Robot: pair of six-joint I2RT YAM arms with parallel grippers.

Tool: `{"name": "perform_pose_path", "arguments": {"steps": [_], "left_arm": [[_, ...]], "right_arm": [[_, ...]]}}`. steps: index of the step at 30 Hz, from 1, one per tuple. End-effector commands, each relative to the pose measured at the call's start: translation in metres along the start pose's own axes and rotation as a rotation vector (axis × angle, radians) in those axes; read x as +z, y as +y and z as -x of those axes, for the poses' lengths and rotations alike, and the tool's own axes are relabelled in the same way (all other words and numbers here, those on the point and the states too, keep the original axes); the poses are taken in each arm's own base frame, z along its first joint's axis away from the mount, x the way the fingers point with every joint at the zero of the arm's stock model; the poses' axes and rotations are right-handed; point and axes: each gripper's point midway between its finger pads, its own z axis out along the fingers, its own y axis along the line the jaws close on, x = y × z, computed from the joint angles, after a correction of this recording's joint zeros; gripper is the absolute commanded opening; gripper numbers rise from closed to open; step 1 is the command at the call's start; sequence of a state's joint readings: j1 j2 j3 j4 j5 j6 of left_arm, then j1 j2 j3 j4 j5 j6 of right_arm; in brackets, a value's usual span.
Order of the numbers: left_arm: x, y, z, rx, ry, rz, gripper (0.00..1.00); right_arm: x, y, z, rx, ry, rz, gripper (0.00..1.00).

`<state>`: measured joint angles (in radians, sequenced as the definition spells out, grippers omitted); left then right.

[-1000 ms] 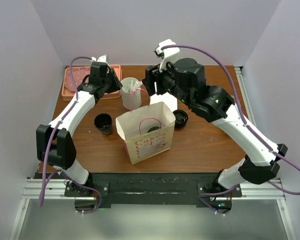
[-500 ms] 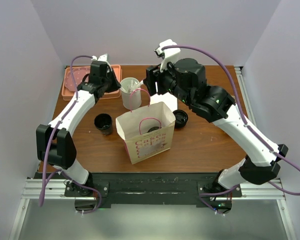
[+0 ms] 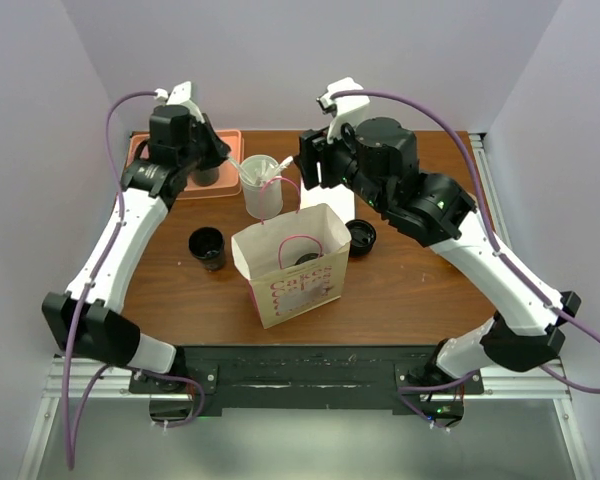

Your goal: Pack the takeout coffee

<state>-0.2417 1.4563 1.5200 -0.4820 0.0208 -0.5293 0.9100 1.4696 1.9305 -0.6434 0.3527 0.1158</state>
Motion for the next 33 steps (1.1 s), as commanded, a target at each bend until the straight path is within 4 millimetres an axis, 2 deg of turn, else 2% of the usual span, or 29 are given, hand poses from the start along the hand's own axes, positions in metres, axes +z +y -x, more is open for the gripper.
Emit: {"name": "perform_pose_path", "arguments": {"steps": [1,3,8,9,12,13,15,16,17,19,21,23,24,26,29,33], "left_arm": [[-0.056,-0.021,0.044,0.027,-0.135,-0.058,0.0],[-0.07,-0.024,0.05,0.037,-0.159,-0.065,0.0],[-0.126,-0.041,0.068,0.087,-0.227,-0.139,0.0],[-0.143,-0.052,0.08,0.104,-0.255,-0.176,0.0],[-0.18,-0.065,0.087,0.16,-0.266,-0.234,0.0],[-0.203,-0.071,0.094,0.174,-0.292,-0.256,0.0],[-0.227,-0.082,0.098,0.212,-0.313,-0.311,0.0],[-0.249,-0.086,0.102,0.213,-0.339,-0.327,0.0],[-0.26,-0.09,0.103,0.21,-0.348,-0.348,0.0],[-0.288,-0.102,0.098,0.227,-0.35,-0.432,0.0],[-0.302,-0.114,0.083,0.263,-0.307,-0.527,0.0],[-0.31,-0.115,0.065,0.298,-0.245,-0.563,0.0],[-0.32,-0.119,0.058,0.322,-0.226,-0.6,0.0],[-0.323,-0.114,0.038,0.346,-0.139,-0.611,0.0],[-0.325,-0.11,0.013,0.35,-0.028,-0.64,0.0],[-0.306,-0.094,-0.009,0.328,0.068,-0.583,0.0]], "right_arm": [[-0.023,-0.017,0.015,0.056,-0.053,-0.055,0.63],[-0.025,-0.019,0.014,0.064,-0.053,-0.066,0.63],[-0.032,-0.032,0.013,0.078,-0.059,-0.125,0.63],[-0.037,-0.034,0.017,0.085,-0.072,-0.128,0.63],[-0.05,-0.038,0.02,0.101,-0.097,-0.126,0.63],[-0.051,-0.04,0.015,0.099,-0.089,-0.125,0.63],[-0.057,-0.04,0.014,0.103,-0.099,-0.114,0.63],[-0.064,-0.041,0.016,0.108,-0.107,-0.108,0.63],[-0.066,-0.042,0.013,0.103,-0.092,-0.109,0.63],[-0.076,-0.044,0.015,0.096,-0.092,-0.097,0.63],[-0.083,-0.047,0.014,0.089,-0.091,-0.099,0.64],[-0.094,-0.053,0.015,0.093,-0.1,-0.112,0.64],[-0.097,-0.055,0.015,0.097,-0.106,-0.114,0.64],[-0.104,-0.057,0.014,0.11,-0.116,-0.112,0.64],[-0.107,-0.057,0.007,0.123,-0.104,-0.108,0.64],[-0.113,-0.058,0.004,0.155,-0.102,-0.102,0.65]]}}
